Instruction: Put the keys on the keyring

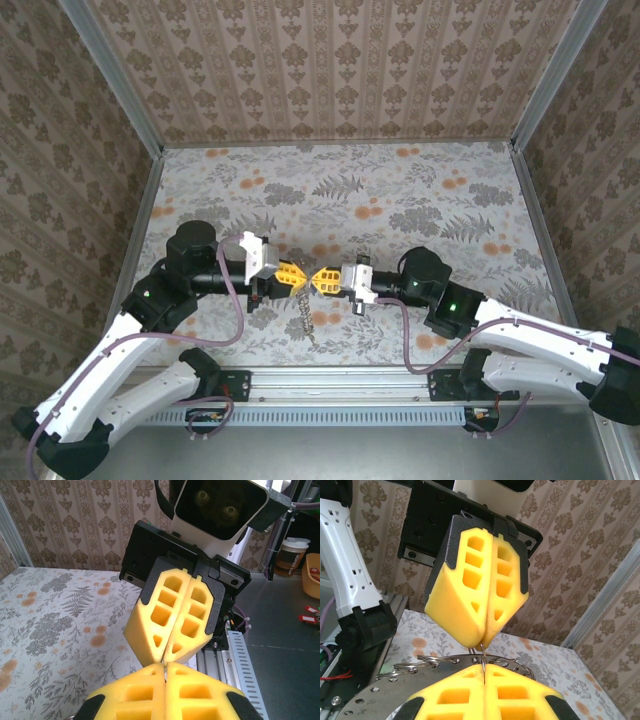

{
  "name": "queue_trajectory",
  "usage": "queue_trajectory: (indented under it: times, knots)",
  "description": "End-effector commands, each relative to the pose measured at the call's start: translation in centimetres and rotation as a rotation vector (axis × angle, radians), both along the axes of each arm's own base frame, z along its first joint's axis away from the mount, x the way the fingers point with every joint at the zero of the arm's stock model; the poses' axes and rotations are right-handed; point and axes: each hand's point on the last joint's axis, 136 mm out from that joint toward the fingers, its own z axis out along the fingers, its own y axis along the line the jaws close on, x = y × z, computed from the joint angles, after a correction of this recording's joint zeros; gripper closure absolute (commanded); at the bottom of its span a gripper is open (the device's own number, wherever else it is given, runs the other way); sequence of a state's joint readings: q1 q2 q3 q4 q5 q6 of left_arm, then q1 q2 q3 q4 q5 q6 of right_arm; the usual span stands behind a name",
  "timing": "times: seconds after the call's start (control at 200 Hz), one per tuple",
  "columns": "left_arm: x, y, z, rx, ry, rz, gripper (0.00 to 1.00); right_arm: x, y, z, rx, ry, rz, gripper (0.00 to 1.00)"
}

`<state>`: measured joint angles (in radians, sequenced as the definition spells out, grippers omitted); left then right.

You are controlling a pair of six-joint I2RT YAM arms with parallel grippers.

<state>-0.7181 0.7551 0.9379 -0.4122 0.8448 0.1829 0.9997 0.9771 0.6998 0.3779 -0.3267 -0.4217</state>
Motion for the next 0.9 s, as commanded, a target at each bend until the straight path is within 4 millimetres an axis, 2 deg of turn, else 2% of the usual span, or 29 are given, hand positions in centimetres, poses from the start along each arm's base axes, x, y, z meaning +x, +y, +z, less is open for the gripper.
queue_trajectory:
  times: [0.0, 0.34, 0.63, 0.895]
  knots:
    - [-1.4, 0.0, 2.7, -0.090, -0.062, -0.071, 1.00, 1.1, -0.2, -1.0, -0.024, -0.021, -0.077, 1.00]
    - [-1.6, 0.2, 3.0, -0.100, -0.059, -0.069, 1.00, 0.0, -0.2, -1.4, -0.030, 0.014, -0.003, 1.00]
    - [-1.7, 0.3, 3.2, -0.111, -0.060, -0.069, 1.00, -0.2, -1.0, -0.1, 0.031, 0.061, 0.048, 1.00]
    - [-1.5, 0.2, 3.2, -0.111, -0.058, -0.060, 1.00, -0.2, -0.9, 0.1, 0.043, 0.069, 0.064, 1.00]
